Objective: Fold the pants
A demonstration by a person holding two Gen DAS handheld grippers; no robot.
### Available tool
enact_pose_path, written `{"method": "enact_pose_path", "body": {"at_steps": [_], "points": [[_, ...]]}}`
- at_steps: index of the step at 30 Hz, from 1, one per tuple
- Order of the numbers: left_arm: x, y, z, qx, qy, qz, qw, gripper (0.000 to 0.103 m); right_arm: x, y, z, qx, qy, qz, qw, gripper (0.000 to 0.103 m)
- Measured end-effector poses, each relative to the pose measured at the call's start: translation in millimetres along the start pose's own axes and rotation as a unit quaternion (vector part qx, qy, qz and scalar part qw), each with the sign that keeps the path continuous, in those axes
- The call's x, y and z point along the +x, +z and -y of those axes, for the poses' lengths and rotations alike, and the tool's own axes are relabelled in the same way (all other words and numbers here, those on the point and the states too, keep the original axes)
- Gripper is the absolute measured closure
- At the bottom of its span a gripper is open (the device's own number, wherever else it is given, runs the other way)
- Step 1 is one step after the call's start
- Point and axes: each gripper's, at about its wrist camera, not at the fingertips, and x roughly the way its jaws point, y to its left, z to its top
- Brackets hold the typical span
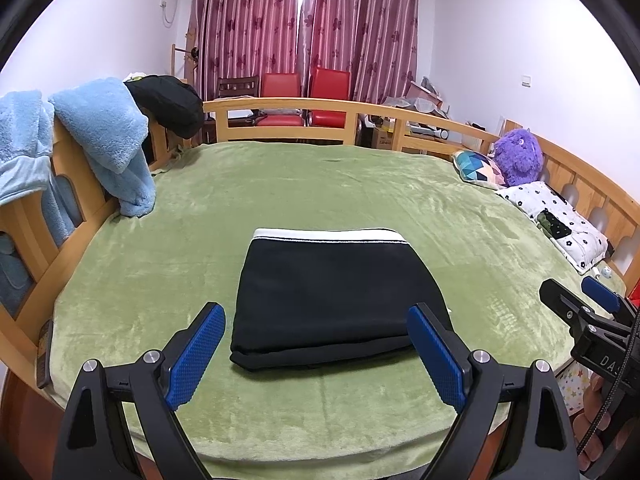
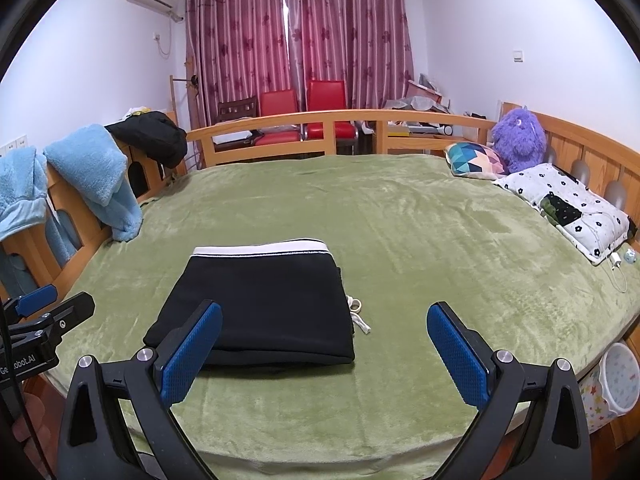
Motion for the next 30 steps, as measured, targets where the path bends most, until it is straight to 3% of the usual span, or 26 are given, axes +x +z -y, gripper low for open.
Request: {"method": "enact_pose_path", "body": {"at_steps": [30], "points": [[0.0, 1.1, -3.7, 0.002, -0.002, 0.003, 1.0, 0.01, -1.1, 2.9, -3.1, 0.001, 0.0, 0.002, 1.0, 0.002]]}}
